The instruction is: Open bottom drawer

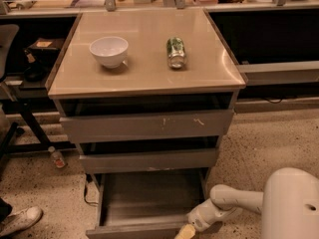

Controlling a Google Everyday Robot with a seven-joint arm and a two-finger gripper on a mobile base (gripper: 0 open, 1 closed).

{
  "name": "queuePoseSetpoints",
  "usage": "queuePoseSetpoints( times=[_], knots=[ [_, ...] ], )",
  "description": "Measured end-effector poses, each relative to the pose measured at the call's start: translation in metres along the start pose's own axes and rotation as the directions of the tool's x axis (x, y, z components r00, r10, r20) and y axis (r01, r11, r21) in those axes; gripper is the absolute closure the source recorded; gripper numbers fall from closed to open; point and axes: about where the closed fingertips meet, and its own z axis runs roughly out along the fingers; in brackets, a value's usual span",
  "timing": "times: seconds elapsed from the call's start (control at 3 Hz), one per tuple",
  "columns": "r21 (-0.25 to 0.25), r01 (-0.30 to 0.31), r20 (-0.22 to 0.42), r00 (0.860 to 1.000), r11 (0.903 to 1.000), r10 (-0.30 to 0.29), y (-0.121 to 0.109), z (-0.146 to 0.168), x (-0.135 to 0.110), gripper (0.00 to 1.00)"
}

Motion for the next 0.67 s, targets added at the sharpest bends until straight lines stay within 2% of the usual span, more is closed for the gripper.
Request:
queuePoseSetpoints(
  times=[0.33,0.67],
  knots=[
    [0.0,0.0,0.0,1.0,1.0,0.0,0.0,0.0,0.0,0.0],
    [-0.028,-0.015,0.001,1.0,0.9995,0.015,0.0007,0.003,0.0062,0.0]
  ],
)
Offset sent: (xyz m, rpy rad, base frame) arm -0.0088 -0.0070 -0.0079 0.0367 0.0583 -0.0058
